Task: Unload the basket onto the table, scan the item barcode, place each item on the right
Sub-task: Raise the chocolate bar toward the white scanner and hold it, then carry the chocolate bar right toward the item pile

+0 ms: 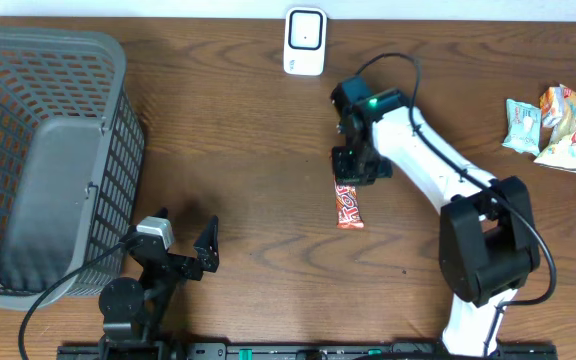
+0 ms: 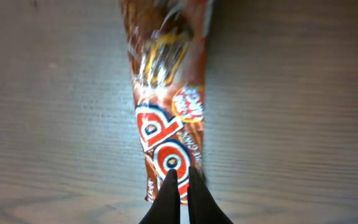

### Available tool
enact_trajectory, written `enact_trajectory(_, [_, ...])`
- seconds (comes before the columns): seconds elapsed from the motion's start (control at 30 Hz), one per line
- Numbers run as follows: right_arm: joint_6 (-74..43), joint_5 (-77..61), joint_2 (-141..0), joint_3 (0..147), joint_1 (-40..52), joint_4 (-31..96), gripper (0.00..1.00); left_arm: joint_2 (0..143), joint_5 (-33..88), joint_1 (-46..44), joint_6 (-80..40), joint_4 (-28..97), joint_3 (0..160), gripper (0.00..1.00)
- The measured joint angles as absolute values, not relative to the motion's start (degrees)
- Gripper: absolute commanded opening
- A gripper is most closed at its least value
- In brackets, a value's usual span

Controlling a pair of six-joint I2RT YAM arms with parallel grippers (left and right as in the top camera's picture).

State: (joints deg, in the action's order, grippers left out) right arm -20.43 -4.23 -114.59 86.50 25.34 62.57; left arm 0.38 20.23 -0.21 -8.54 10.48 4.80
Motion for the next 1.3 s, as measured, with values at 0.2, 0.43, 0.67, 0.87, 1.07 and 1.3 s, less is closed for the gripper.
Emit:
enact_trajectory(0.2, [-21.98,-4.38,-114.58,77.82,27.68,56.95,0.01,0.38,20.23,-0.21,-8.54,10.48,4.80,0.98])
enact_trajectory(0.43, [-24.71,-4.67,-113.73,75.24,27.88,55.00,0.01,0.38,20.23,-0.21,-8.54,10.50,4.80,0.98])
enact_trajectory(0.67, [-25.28,-4.69,-114.04,79.40,27.16,59.16,0.07,0.38,20.23,-0.21,-8.54,10.50,4.80,0.98])
enact_trajectory(0.87, [-25.21,-4.34,-114.02,88.71,26.39,59.33,0.92,0.38,20.23,-0.21,-8.54,10.48,4.80,0.98])
enact_trajectory(1.07, [-23.20,0.60,-114.10,85.67,28.49,52.69,0.95,0.38,20.23,-0.21,-8.54,10.50,4.80,0.98])
enact_trajectory(1.3, [-22.46,7.99,-114.83,80.82,31.20,47.05,0.80,0.38,20.23,-0.21,-8.54,10.50,4.80,0.98])
